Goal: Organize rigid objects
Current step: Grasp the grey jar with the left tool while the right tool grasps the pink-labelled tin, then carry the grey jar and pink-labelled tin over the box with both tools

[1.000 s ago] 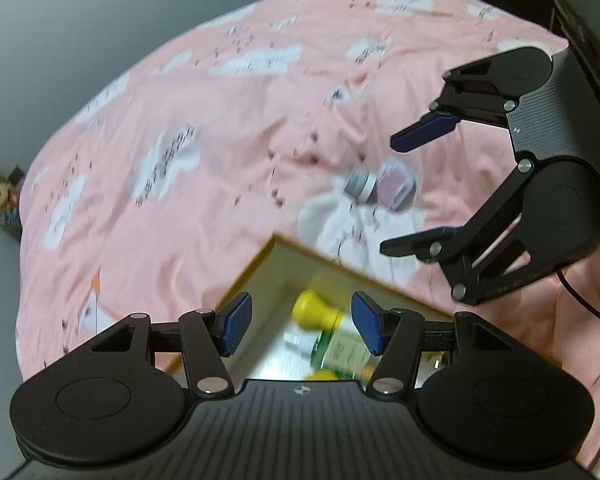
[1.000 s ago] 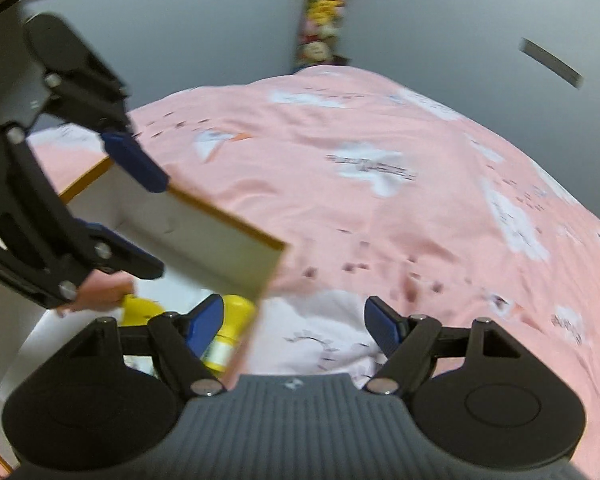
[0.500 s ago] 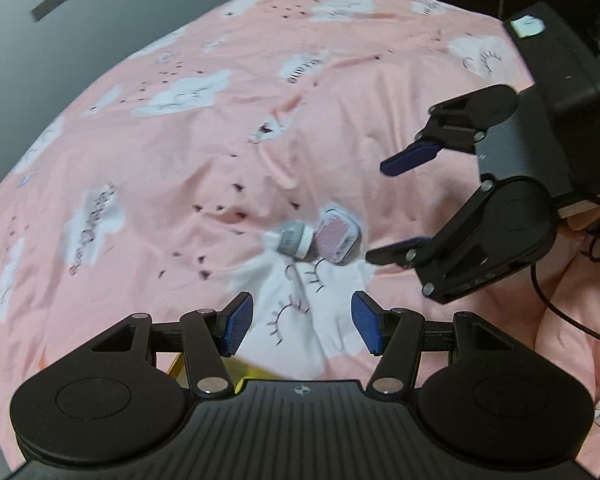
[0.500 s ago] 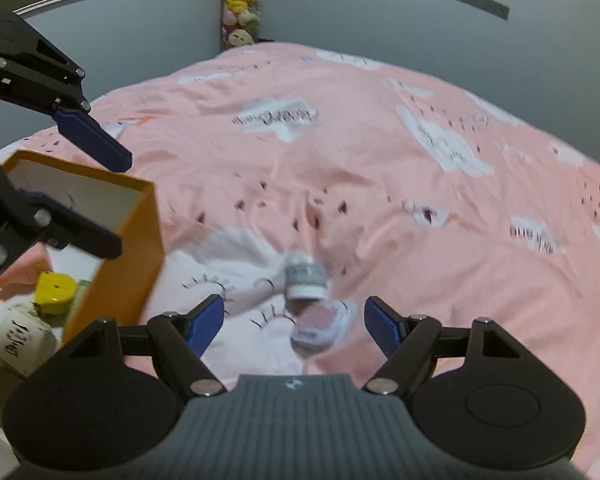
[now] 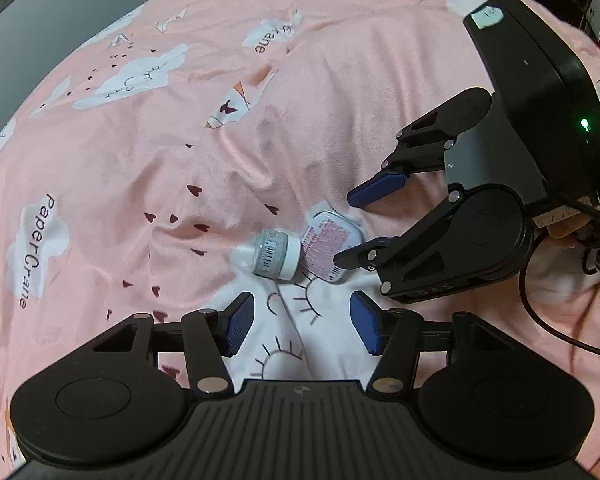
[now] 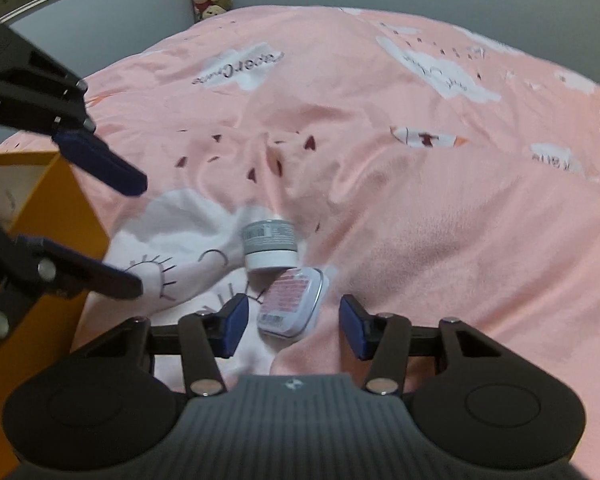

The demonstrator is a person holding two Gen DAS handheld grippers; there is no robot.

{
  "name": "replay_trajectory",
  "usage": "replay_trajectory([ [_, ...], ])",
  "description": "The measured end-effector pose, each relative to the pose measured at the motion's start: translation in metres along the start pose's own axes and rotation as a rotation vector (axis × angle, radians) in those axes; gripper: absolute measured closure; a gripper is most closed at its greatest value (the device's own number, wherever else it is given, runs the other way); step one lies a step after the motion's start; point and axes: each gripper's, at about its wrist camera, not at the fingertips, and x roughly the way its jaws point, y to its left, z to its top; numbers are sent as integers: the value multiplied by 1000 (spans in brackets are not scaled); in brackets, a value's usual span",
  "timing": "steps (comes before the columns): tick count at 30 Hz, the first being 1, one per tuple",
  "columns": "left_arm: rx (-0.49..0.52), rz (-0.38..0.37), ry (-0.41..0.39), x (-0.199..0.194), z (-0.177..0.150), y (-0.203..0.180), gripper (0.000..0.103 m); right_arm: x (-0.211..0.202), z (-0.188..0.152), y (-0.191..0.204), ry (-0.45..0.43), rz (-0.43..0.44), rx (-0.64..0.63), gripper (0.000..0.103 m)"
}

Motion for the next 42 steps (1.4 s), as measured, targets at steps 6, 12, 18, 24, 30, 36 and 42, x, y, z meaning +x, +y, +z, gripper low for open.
replay_trajectory([
  [6, 14, 10, 26, 26, 12, 7, 39, 19, 2, -19, 15, 16, 81, 76],
  [12, 92, 29, 58, 45, 23, 0, 41, 12, 1, -25, 8, 80, 122, 85],
  [18, 161, 47, 105, 67, 28, -8, 45, 9, -1, -28, 30, 155, 166, 87],
  [24, 195, 68, 127, 87, 34, -7, 49, 14, -2, -38, 35, 193, 223, 85],
  [30, 184, 61, 144, 97, 33, 1, 64, 22, -1, -44, 39, 223, 270, 83],
  [36, 156, 61, 113, 88, 27, 2, 65, 25, -1, -44, 41, 241, 287, 86],
  [42, 127, 58, 76, 62, 24, -1, 65, 8, 1, -34, 13, 213, 240, 87],
])
